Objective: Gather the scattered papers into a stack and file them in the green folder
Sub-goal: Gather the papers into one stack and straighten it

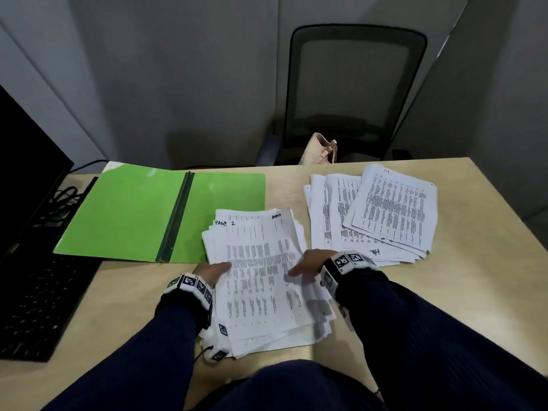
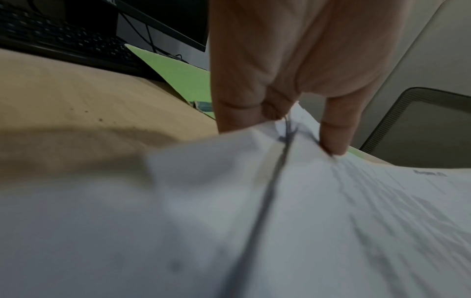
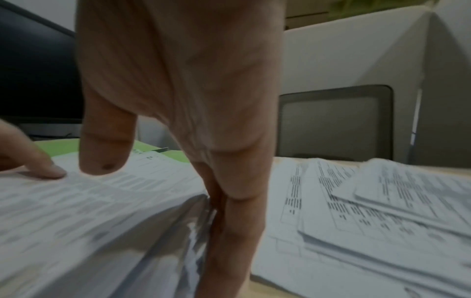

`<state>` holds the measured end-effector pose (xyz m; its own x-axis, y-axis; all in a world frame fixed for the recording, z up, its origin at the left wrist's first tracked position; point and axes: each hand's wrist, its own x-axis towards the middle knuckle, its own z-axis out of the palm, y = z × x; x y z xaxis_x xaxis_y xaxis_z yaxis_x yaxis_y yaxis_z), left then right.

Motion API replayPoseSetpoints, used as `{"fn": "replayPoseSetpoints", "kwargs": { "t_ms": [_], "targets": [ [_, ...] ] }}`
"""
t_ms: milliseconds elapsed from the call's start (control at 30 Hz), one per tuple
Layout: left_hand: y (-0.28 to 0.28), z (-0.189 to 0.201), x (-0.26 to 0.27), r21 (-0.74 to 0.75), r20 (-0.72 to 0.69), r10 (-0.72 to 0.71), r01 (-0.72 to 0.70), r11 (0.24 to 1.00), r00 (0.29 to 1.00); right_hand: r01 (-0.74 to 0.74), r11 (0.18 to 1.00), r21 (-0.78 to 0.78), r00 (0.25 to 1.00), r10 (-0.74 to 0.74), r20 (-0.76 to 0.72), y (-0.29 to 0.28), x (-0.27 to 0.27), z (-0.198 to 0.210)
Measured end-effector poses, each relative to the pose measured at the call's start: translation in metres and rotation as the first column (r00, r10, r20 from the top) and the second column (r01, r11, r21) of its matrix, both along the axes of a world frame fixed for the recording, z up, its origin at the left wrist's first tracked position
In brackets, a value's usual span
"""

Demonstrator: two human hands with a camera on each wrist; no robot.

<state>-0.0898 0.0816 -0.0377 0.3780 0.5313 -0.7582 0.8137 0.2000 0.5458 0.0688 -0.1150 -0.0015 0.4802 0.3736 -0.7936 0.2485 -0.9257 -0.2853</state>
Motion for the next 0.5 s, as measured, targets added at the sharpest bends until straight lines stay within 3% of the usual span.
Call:
{"fn": "replayPoseSetpoints", "kwargs": {
  "t_ms": [100,167,333,500],
  "targets": [
    [-0.001,0.004,0.006,0.127,-0.045,-0.026,0.032,0.991,0.999,-0.084,0.996,0.020,0.996,0.083,0.039,-0.007,0.000,0.000],
    [0.001,0.013,0.013,0.204,-0.053,-0.053,0.062,0.977,0.997,-0.057,0.996,0.071,0.998,0.055,0.033,-0.019,0.007,0.005],
    [0.006,0.018,0.037,0.307,-0.080,-0.018,0.042,0.951,0.997,0.127,0.982,0.138,0.987,-0.139,0.078,-0.067,0.043,0.016],
    [-0.009,0.028,0.043,0.366,-0.239,-0.047,0.135,0.921,0.970,0.326,0.941,0.094,0.922,-0.339,0.190,-0.118,0.088,0.012]
  ]
}}
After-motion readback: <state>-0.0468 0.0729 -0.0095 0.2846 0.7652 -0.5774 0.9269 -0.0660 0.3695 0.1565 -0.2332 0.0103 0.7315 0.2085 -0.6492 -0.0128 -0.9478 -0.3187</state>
